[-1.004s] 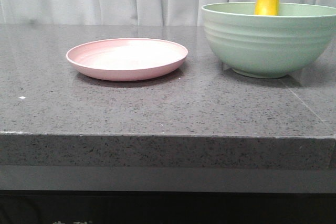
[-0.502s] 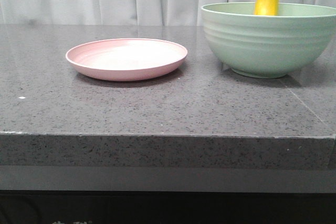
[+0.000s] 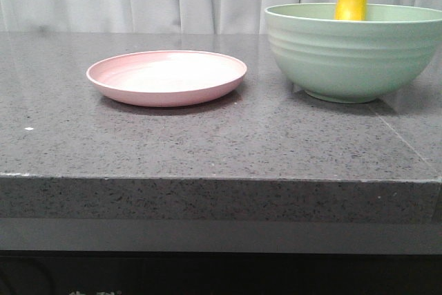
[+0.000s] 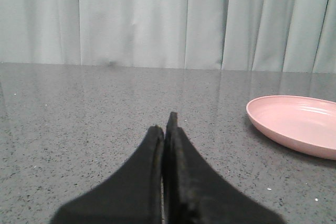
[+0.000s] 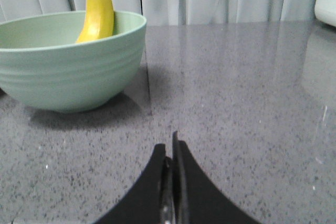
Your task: Transfer banana from pink plate to green bowl
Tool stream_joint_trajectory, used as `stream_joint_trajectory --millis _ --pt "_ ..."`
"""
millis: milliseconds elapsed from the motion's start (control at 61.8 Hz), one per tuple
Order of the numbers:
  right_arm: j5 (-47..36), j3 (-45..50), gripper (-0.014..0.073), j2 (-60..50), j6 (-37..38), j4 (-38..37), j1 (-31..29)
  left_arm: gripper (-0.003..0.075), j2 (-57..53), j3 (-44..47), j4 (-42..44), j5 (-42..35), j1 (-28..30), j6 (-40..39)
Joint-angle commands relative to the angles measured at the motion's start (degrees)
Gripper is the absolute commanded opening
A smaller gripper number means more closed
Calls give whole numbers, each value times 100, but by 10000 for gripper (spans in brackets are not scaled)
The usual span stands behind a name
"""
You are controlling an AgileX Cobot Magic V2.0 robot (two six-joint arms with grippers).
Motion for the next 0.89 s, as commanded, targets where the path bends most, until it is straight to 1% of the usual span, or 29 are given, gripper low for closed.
stream_joint_trajectory --millis 0,874 --pt "-753 -21 -68 -147 1 -69 -9 -18 -138 36 11 -460 -23 -34" --pt "-836 -21 -68 -142 1 -69 -9 -18 -138 36 11 -460 -23 -34"
